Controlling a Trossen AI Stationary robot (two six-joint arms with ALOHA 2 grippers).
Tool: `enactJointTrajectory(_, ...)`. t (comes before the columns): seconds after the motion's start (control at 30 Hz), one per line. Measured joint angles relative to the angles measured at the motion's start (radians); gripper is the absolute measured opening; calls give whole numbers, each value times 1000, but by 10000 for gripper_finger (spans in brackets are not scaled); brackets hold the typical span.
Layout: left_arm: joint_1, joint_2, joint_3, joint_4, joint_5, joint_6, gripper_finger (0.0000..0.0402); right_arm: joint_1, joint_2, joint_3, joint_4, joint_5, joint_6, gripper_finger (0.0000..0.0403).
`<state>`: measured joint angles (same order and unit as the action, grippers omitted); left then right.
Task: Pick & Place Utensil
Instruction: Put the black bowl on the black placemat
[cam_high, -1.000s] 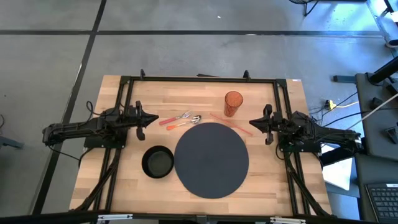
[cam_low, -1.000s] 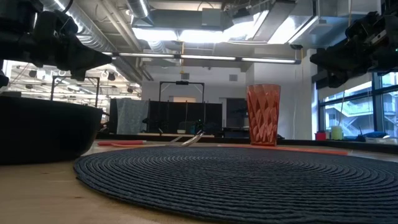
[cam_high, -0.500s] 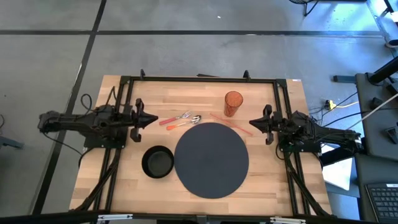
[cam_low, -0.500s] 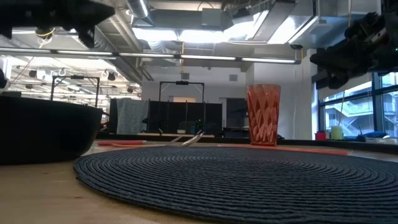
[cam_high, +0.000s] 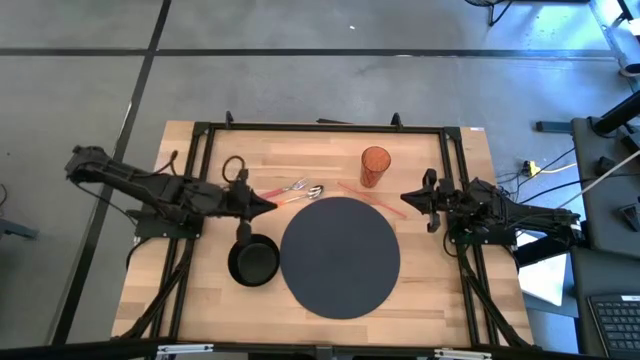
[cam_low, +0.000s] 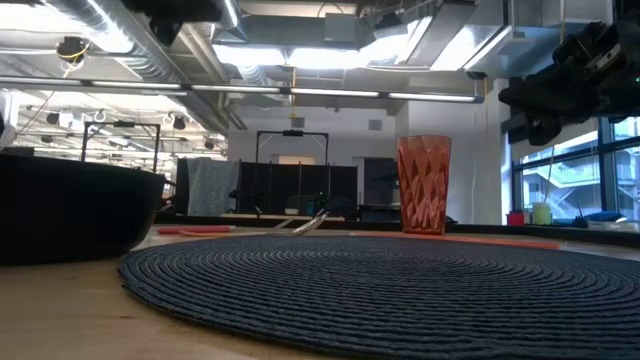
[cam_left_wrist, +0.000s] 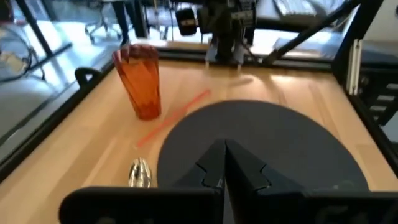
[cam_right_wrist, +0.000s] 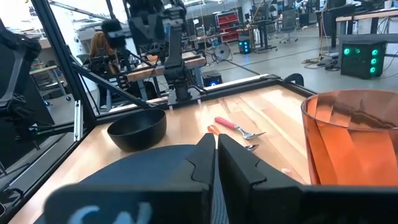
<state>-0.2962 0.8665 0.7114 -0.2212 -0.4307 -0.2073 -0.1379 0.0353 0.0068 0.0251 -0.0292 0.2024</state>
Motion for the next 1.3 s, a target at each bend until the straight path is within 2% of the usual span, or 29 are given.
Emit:
enactJointTrajectory(0.13,-83,84,123,-167,-97,-103,3,0,0,0,-2,0,0,21)
enactJointTrajectory(0.27,-159,170,222,-345,-164,-270,3,0,0,0,-2,0,0,21)
enactJointTrajectory(0.53,-273,358,362,-575,-205,-532,4,0,0,0,-2,0,-9,21)
enactJointTrajectory(0.77,-363,550,541,-759,-202,-704,4,0,0,0,-2,0,-56,21)
enactJointTrajectory(0.9,-386,660,644,-948,-158,-850,4,0,0,0,-2,0,-57,21)
enactJointTrajectory(1.03,-390,757,694,-1128,-36,-980,7,0,0,0,-2,0,-56,21)
enactJointTrajectory(1.17,-389,823,698,-1163,76,-935,31,0,0,0,-2,0,-53,21)
enactJointTrajectory(1.3,-389,865,698,-1162,153,-905,75,0,0,0,-2,0,-52,21)
